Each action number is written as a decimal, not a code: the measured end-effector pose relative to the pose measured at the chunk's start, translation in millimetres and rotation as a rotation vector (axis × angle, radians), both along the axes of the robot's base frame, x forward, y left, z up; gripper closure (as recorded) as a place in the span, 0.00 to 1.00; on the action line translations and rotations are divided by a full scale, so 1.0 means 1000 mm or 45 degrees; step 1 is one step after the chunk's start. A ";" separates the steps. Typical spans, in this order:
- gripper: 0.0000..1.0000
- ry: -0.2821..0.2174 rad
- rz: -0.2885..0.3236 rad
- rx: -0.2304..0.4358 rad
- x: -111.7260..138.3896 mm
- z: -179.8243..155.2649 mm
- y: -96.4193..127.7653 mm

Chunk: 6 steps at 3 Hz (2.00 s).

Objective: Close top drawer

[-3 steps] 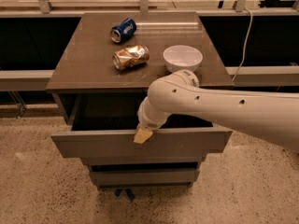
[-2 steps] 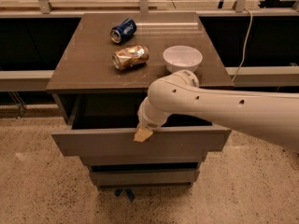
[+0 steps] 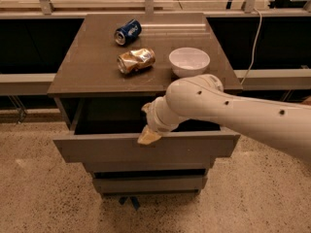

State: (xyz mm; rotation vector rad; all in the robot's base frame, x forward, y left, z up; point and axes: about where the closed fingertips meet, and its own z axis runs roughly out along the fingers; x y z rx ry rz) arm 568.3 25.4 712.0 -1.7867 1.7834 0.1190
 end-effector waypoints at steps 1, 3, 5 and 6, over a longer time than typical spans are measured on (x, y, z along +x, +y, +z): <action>0.02 -0.020 0.086 0.129 -0.044 0.007 0.014; 0.16 0.190 0.247 0.562 -0.169 -0.036 0.057; 0.62 0.205 0.088 0.942 -0.188 -0.105 0.000; 0.85 0.245 0.059 1.051 -0.159 -0.138 0.005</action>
Offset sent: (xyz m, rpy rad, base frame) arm -0.2091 0.0024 0.0029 0.5315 0.0858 0.1861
